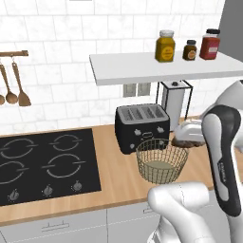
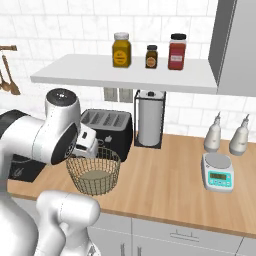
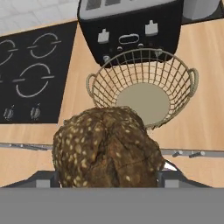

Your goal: Open the cabinet, pick up the bread from the cabinet and place it in the basket. Then move the basket to the dining counter.

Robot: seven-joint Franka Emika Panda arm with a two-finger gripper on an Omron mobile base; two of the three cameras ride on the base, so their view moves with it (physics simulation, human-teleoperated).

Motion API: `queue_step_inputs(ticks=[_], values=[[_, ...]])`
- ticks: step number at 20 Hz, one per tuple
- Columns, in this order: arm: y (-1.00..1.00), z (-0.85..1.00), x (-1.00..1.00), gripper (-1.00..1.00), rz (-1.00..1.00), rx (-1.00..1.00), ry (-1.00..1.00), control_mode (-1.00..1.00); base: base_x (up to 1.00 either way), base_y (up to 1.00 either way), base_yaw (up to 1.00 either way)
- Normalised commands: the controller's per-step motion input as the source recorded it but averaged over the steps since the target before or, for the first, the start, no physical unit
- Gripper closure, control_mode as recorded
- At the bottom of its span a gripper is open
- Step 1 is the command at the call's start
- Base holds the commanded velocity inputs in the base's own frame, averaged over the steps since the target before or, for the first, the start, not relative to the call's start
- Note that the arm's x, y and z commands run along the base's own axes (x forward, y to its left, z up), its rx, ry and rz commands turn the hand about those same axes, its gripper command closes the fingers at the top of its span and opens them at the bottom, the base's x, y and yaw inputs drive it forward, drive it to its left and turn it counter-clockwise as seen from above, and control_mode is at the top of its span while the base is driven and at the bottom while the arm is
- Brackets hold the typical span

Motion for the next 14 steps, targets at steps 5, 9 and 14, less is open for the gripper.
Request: queue_step_inputs(ticks=[5, 9, 14], values=[[0.02, -0.55, 0.46, 1.00, 0.00, 0.00, 0.02, -1.00, 0.00, 0.00, 0.00], [0.06, -0.54, 0.54, 1.00, -0.01, -0.01, 0.03, -1.00, 0.00, 0.00, 0.00], [0.02, -0.08, 0.72, 1.00, -0.01, -0.03, 0.16, -1.00, 0.00, 0.00, 0.00]])
